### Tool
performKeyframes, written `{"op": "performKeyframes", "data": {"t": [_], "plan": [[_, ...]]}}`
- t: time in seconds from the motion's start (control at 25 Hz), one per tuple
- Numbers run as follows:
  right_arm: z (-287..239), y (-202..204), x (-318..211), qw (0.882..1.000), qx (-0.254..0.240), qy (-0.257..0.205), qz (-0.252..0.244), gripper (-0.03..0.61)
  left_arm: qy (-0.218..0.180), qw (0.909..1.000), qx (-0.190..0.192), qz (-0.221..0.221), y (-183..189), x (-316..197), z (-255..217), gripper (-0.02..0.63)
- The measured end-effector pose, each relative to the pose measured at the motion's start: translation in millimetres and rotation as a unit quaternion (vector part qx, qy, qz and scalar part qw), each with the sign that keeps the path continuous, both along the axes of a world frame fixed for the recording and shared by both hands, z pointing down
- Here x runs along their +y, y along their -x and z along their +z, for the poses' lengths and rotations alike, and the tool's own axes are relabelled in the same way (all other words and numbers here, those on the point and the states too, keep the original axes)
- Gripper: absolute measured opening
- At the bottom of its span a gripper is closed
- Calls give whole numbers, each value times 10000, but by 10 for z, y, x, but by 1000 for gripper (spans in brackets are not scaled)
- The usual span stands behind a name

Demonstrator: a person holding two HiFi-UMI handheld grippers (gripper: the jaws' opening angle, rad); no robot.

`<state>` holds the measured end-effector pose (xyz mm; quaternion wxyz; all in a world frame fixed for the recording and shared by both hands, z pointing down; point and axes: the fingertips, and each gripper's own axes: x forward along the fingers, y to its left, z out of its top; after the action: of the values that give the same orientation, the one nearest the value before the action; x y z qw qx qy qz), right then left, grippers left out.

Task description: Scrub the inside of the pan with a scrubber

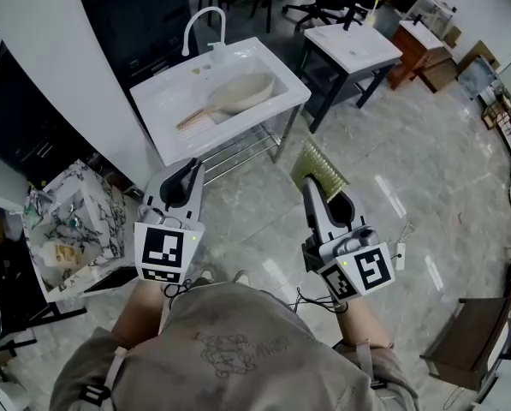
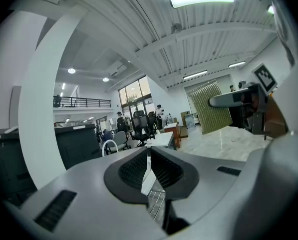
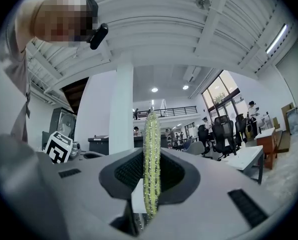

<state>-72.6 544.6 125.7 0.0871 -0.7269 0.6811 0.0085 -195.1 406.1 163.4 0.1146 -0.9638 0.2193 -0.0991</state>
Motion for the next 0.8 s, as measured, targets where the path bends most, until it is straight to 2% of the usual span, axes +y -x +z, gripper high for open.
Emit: {"op": "performKeyframes", "data": {"t": [0.44, 0.8], "plan": [[98, -189, 80, 9999, -25, 42, -98, 72, -34, 9999, -20, -113, -161, 66, 58, 35], [174, -312, -166, 9998, 11, 70, -162, 72, -29, 9997, 22, -251, -221, -182, 136, 35]]}}
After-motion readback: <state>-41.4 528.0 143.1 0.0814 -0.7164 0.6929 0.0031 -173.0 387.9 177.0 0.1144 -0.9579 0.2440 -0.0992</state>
